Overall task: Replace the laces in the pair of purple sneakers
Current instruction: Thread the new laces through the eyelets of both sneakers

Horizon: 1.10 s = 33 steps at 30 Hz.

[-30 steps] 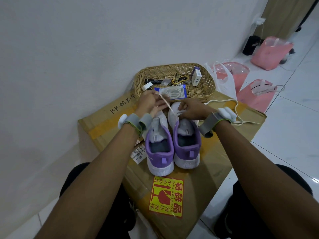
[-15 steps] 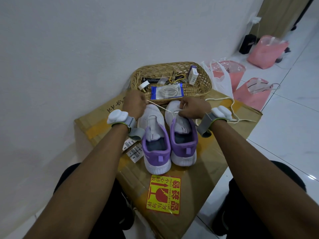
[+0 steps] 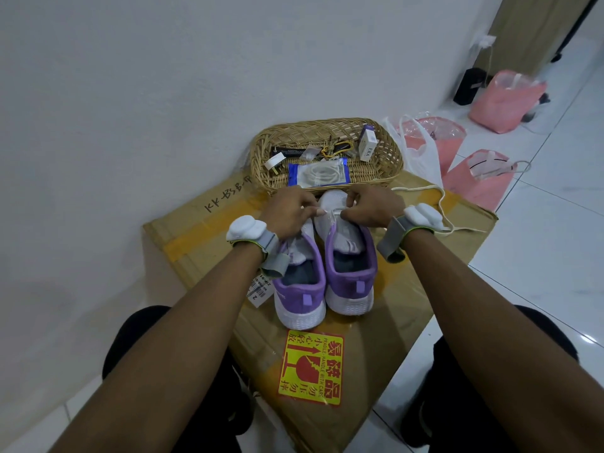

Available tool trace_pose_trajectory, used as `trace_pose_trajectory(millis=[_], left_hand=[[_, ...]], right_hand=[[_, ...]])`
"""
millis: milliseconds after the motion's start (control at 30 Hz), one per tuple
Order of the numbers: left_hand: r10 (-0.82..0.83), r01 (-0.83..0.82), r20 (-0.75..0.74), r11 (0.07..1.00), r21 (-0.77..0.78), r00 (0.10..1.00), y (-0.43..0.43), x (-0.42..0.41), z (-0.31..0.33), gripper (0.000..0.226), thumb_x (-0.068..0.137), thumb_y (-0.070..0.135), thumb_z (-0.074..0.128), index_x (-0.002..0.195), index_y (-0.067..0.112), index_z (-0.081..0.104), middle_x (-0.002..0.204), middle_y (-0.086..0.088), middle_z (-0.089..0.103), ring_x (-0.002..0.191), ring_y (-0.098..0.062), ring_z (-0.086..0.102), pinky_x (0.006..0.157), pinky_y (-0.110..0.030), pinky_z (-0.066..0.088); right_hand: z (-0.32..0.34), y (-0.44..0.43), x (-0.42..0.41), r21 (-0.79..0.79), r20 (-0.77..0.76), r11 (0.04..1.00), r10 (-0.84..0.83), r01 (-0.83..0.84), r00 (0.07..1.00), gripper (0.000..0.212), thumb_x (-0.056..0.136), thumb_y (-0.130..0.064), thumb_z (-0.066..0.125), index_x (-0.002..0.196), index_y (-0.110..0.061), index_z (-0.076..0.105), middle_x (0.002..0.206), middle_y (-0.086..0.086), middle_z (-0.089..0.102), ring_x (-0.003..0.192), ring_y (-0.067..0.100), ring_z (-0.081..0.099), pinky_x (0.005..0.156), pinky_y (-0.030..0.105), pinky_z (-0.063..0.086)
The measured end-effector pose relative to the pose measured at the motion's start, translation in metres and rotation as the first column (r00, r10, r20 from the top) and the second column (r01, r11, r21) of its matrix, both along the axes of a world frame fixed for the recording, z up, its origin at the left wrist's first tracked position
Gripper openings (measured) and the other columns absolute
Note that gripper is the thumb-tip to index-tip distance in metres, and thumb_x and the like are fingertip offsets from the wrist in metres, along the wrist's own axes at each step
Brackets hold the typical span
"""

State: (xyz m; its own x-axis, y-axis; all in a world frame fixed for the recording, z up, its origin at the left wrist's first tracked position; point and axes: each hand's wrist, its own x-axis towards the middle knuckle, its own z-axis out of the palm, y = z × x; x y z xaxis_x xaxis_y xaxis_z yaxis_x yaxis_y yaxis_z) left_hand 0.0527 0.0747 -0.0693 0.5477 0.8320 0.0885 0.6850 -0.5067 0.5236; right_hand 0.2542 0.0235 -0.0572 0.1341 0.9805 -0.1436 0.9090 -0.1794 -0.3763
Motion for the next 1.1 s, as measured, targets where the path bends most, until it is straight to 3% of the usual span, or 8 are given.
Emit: trace_pose_trajectory(millis=[100, 233, 333, 433, 600, 700, 867, 1100], left_hand=[[0.324, -0.324, 0.018, 0.946, -0.003, 0.946, 0.011, -0.02, 0.007, 0.019, 0.088, 0.032, 0.072, 0.086, 0.016, 0.082, 0.088, -0.007, 0.076, 0.08, -0.024, 0.068, 0.074, -0.034, 0.056], [0.721, -0.717, -0.04, 0.692, 0.085, 0.691, 0.023, -0.048, 0.018, 0.022, 0.085, 0.029, 0.071, 0.095, 0.011, 0.078, 0.099, -0.018, 0.073, 0.089, -0.04, 0.069, 0.068, -0.038, 0.053], [0.649, -0.637, -0.015, 0.75, 0.179, 0.76, 0.017, -0.037, 0.016, 0.022, 0.088, 0.022, 0.065, 0.107, 0.016, 0.076, 0.108, -0.017, 0.071, 0.096, -0.04, 0.067, 0.072, -0.039, 0.053], [0.269, -0.267, 0.005, 0.954, 0.138, 0.963, 0.008, -0.017, 0.015, 0.049, 0.084, 0.015, 0.058, 0.13, 0.031, 0.061, 0.113, -0.013, 0.064, 0.095, -0.034, 0.063, 0.082, -0.042, 0.055], [-0.038, 0.038, -0.182, 0.999, -0.005, 0.983, -0.007, 0.009, 0.002, 0.046, 0.085, 0.03, 0.068, 0.131, 0.029, 0.06, 0.114, -0.012, 0.056, 0.106, -0.032, 0.057, 0.09, -0.039, 0.049], [-0.034, 0.036, -0.123, 0.999, 0.014, 0.992, -0.003, 0.008, 0.002, 0.014, 0.085, 0.03, 0.075, 0.09, 0.017, 0.077, 0.094, -0.006, 0.07, 0.09, -0.025, 0.064, 0.078, -0.037, 0.052], [0.145, -0.144, -0.034, 0.989, 0.026, 0.989, 0.0, -0.009, 0.006, 0.016, 0.089, 0.027, 0.069, 0.077, 0.017, 0.074, 0.087, -0.003, 0.073, 0.082, -0.022, 0.065, 0.069, -0.03, 0.047], [0.689, -0.685, -0.164, 0.723, 0.094, 0.706, 0.023, -0.056, 0.019, 0.029, 0.093, 0.023, 0.06, 0.11, 0.0, 0.065, 0.118, -0.024, 0.064, 0.106, -0.045, 0.063, 0.084, -0.043, 0.052]], right_hand=[[0.0, 0.002, 0.003, -0.025, -0.021, 1.0, -0.019, 0.019, 1.0, 0.026, 0.075, -0.047, 0.067, 0.091, -0.028, 0.06, 0.094, -0.003, 0.063, 0.085, 0.022, 0.057, 0.067, 0.029, 0.039], [-0.001, 0.002, 0.004, -0.02, -0.02, 0.999, -0.028, 0.028, 0.999, 0.028, 0.072, -0.049, 0.067, 0.09, -0.028, 0.061, 0.089, -0.005, 0.062, 0.085, 0.022, 0.058, 0.067, 0.029, 0.041], [-0.001, 0.0, 0.003, -0.006, 0.003, 1.0, -0.018, 0.018, 1.0, 0.027, 0.074, -0.048, 0.066, 0.091, -0.027, 0.06, 0.09, -0.002, 0.062, 0.085, 0.024, 0.058, 0.066, 0.029, 0.038], [-0.001, -0.001, 0.001, 0.011, 0.026, 1.0, -0.01, 0.01, 1.0, 0.026, 0.075, -0.047, 0.065, 0.09, -0.026, 0.06, 0.092, -0.001, 0.062, 0.086, 0.026, 0.058, 0.067, 0.029, 0.037], [-0.001, -0.003, 0.002, 0.031, 0.015, 0.999, -0.02, 0.02, 1.0, 0.024, 0.074, -0.048, 0.066, 0.087, -0.028, 0.058, 0.093, -0.002, 0.062, 0.085, 0.024, 0.055, 0.068, 0.029, 0.037], [0.0, -0.003, 0.002, 0.024, 0.007, 0.999, -0.023, 0.023, 1.0, 0.024, 0.075, -0.047, 0.067, 0.087, -0.028, 0.059, 0.093, -0.002, 0.062, 0.084, 0.023, 0.054, 0.067, 0.029, 0.036], [0.003, -0.003, 0.005, 0.007, -0.045, 0.999, -0.041, 0.041, 0.998, 0.028, 0.073, -0.047, 0.069, 0.09, -0.025, 0.064, 0.088, -0.003, 0.065, 0.075, 0.017, 0.054, 0.056, 0.025, 0.037], [0.005, -0.006, 0.007, -0.02, -0.069, 0.999, -0.037, 0.036, 0.997, 0.032, 0.074, -0.049, 0.069, 0.092, -0.022, 0.064, 0.082, -0.003, 0.066, 0.065, 0.011, 0.054, 0.055, 0.024, 0.04]])
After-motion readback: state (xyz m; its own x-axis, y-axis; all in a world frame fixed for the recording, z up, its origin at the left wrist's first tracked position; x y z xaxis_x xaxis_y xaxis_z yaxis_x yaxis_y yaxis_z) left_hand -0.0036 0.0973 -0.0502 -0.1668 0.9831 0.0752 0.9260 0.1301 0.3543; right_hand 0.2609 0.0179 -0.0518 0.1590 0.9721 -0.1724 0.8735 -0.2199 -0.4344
